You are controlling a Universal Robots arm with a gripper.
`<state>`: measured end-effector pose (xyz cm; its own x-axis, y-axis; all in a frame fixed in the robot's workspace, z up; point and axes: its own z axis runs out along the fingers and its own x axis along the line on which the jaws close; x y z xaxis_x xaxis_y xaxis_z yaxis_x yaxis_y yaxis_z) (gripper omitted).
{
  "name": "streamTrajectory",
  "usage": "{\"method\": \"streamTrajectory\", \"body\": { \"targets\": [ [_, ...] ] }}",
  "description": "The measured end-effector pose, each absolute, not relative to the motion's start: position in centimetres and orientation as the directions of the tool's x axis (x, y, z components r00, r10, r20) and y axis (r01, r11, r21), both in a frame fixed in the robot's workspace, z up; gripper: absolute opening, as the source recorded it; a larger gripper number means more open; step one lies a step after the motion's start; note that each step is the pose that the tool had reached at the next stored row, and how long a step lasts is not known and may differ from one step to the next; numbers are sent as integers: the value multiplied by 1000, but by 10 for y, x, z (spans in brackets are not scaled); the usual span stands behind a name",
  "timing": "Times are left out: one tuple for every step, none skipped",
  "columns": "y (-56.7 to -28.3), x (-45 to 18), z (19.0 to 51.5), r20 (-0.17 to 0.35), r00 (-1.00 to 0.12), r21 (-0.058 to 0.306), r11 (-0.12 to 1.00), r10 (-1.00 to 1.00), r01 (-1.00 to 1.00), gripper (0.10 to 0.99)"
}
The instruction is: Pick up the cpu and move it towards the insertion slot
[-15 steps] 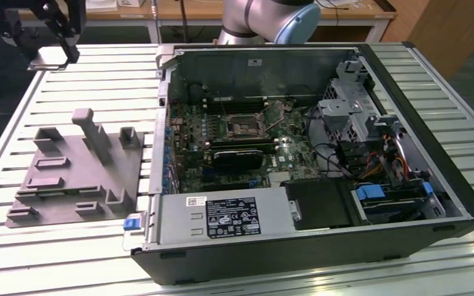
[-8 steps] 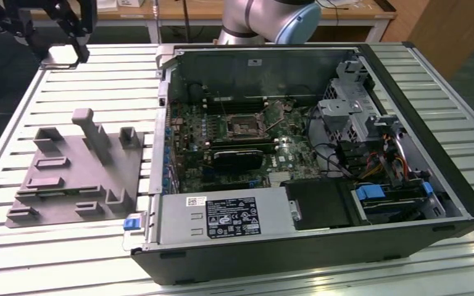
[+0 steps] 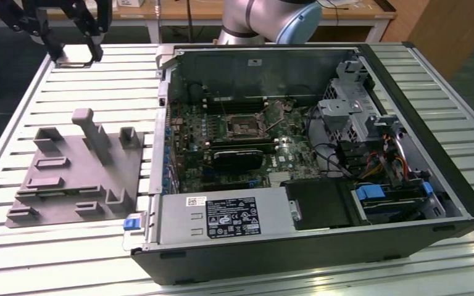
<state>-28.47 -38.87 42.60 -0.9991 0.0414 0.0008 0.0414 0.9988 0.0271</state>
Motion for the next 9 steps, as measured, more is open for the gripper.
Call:
{"method": "streamTrajectory", "body": {
  "targets": [
    [-388,-283,426,1,-999,27,999,41,41,545],
    [-388,-281,426,1,-999,27,999,41,41,545],
    [-388,-279,426,1,-999,27,999,41,41,545],
    [-388,-277,426,1,-999,27,999,41,41,545],
    [-388,-275,426,1,-999,27,999,41,41,545],
    [-387,-273,426,1,-999,27,999,41,41,545],
    [-387,-271,426,1,-999,27,999,41,41,545],
    [-387,-269,426,1,-999,27,999,41,41,545],
    [-387,-267,426,1,-999,27,999,41,41,545]
  ]
}}
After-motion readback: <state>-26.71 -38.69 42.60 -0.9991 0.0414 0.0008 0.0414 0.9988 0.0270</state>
